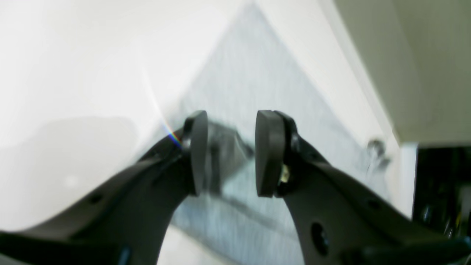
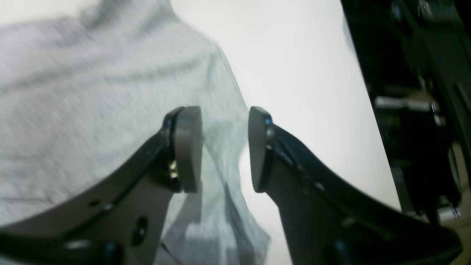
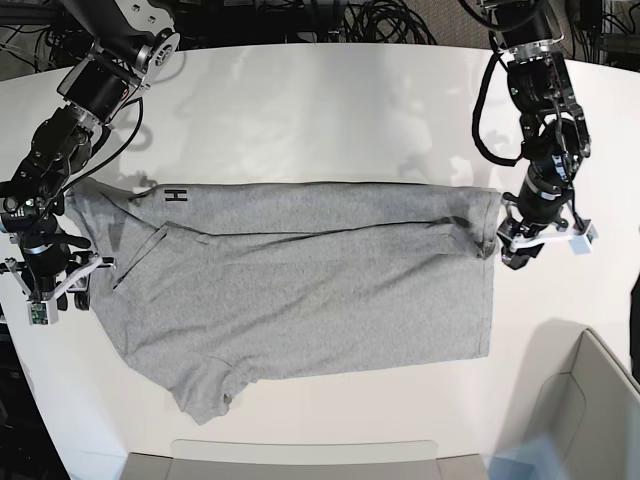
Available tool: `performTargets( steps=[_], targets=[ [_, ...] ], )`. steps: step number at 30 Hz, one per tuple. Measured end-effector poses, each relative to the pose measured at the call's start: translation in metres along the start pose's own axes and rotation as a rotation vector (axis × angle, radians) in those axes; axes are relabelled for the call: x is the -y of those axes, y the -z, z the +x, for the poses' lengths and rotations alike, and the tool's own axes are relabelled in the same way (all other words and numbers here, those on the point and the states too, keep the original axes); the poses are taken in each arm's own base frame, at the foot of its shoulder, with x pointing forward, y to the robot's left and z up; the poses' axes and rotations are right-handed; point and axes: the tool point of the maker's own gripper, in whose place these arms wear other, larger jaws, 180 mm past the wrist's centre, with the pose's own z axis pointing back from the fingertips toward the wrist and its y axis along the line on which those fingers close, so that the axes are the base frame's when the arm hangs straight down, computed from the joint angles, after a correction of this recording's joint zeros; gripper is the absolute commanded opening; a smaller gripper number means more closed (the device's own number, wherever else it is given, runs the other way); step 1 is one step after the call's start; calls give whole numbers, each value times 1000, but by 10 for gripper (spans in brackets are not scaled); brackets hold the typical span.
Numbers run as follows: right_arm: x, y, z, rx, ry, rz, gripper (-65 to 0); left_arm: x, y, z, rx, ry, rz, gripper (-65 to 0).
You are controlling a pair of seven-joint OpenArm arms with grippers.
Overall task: Fold the T-shirt properly
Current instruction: 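Lay the folded edge down and open both grippers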
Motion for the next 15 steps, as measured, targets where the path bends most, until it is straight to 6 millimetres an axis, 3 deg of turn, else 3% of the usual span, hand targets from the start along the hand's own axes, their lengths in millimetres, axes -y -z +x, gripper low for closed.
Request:
performTargets(
  steps=[3, 6, 9, 11, 13, 15],
  targets=[
    [-11, -2, -32, -67, -2, 24, -507, 21, 9, -48, -134, 58, -47, -462],
    [-24, -1, -57, -124, 16, 52, -554, 30, 13, -77, -209, 91, -67, -541],
    [-32, 6, -74, -158, 47, 84, -581, 10, 24, -101, -278, 102, -12, -599],
    [-35, 13, -102, -237, 67, 108, -588, -13, 33, -113, -297, 142, 59, -624],
    [-31, 15, -126, -310, 76, 119, -588, -18, 41, -108, -293, 169, 92, -642],
    [-23, 15, -138, -344, 78, 113, -588, -23, 42, -106, -286, 171, 106, -650]
  ],
)
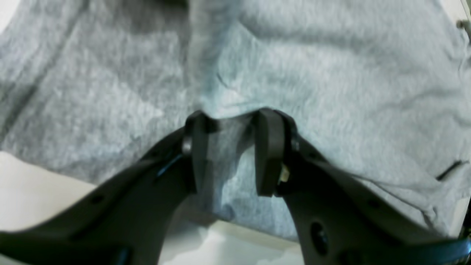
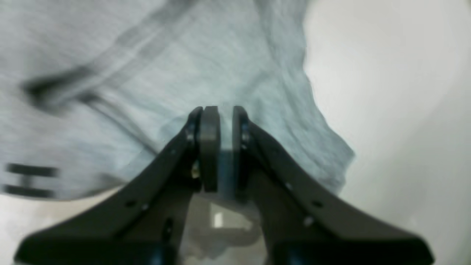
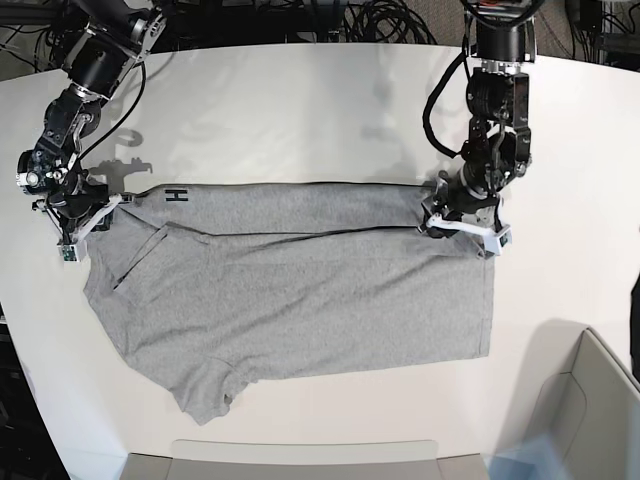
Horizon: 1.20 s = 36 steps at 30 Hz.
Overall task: Fold the T-shirt properly
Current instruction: 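Lay the folded edge down and open both grippers, then regrasp the folded collar edge with both grippers and pull it back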
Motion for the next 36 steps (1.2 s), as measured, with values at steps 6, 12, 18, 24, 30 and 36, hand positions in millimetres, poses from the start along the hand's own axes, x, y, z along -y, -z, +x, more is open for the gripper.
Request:
performTargets(
  steps=[6, 12, 18, 24, 30, 36],
  targets=[
    [-1, 0, -25, -39, 1, 9, -588, -24, -5, -19, -31, 8, 33, -650],
    [-2, -5, -38, -23, 9, 13, -602, -38, -9, -32, -43, 19, 55, -650],
    [-2, -11, -53, -23, -20, 40, -640, -58, -17, -50, -69, 30, 76, -650],
    [-9, -28, -78, -32, -88, 78, -641, -83, -32, -65, -68, 52, 85, -650],
    [-18, -53, -106, -68, -145, 74, -641, -105, -68, -84, -82, 114, 139, -650],
    [-25, -66, -126, -79, -150, 87, -642, -122, -90, -103, -100, 146, 158, -650]
  ],
)
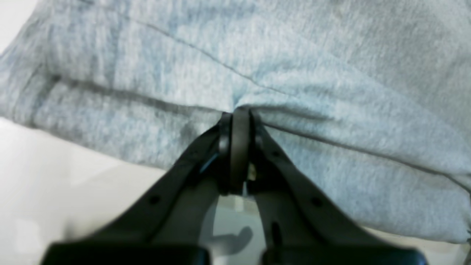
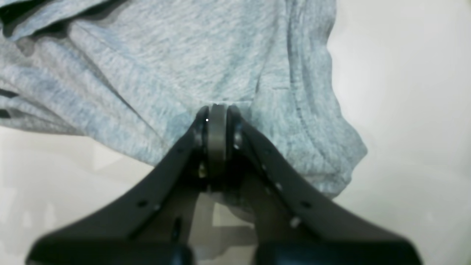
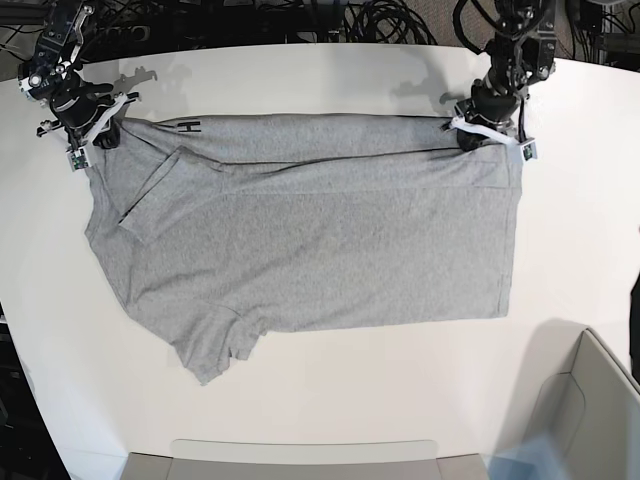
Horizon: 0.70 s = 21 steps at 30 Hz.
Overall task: Fold the T-shirt properly
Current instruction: 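Regrasp the folded collar edge with both grippers and pull it back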
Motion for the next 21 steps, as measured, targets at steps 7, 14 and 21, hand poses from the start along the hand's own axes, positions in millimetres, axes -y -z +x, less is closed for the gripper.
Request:
performTargets(
  steps=[7, 14, 21],
  targets=[
    [7, -19, -22, -2, 72, -39, -642, -13, -28, -34, -51, 22, 27, -650],
    [17, -32, -36, -86, 49, -140, -642, -10, -38, -44, -107, 17, 36, -650],
    [27, -63, -10, -82, 64, -303, -641, 4, -51, -45, -144, 23, 25, -650]
  ],
)
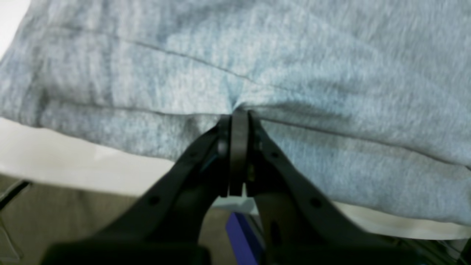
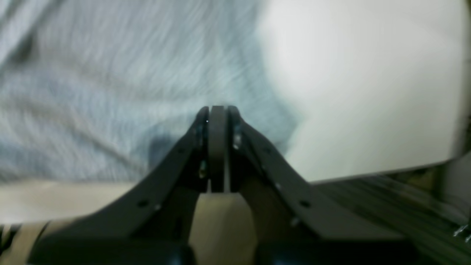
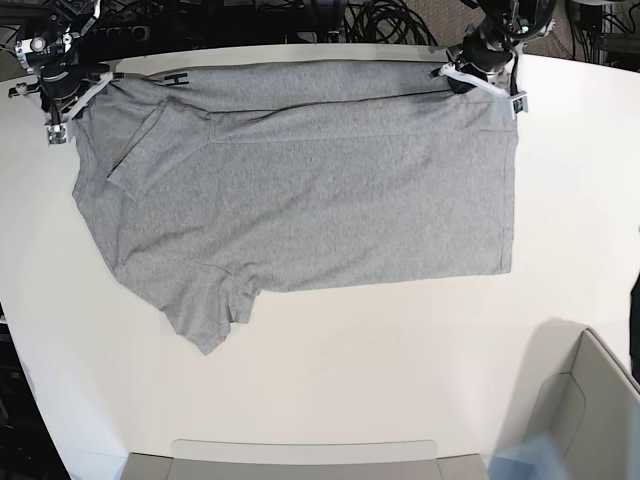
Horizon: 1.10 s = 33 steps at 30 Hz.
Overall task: Fold the T-shirt properly
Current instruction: 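Regrasp the folded collar edge with both grippers and pull it back, then move the right gripper down the shirt to the sleeve and hem corner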
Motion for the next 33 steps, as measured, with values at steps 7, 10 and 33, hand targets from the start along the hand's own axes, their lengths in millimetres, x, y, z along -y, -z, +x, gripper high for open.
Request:
performTargets(
  steps=[7, 10, 33],
  targets=[
    [5, -13, 28, 77, -10, -45, -641, 7, -20, 30, 90, -10, -22, -650],
    [7, -19, 43, 125, -11, -59, -641, 0, -22, 39, 113, -18, -10, -650],
    [-34, 32, 176, 225, -231, -19, -639, 6, -18, 26, 18, -46, -14, -450]
  ],
)
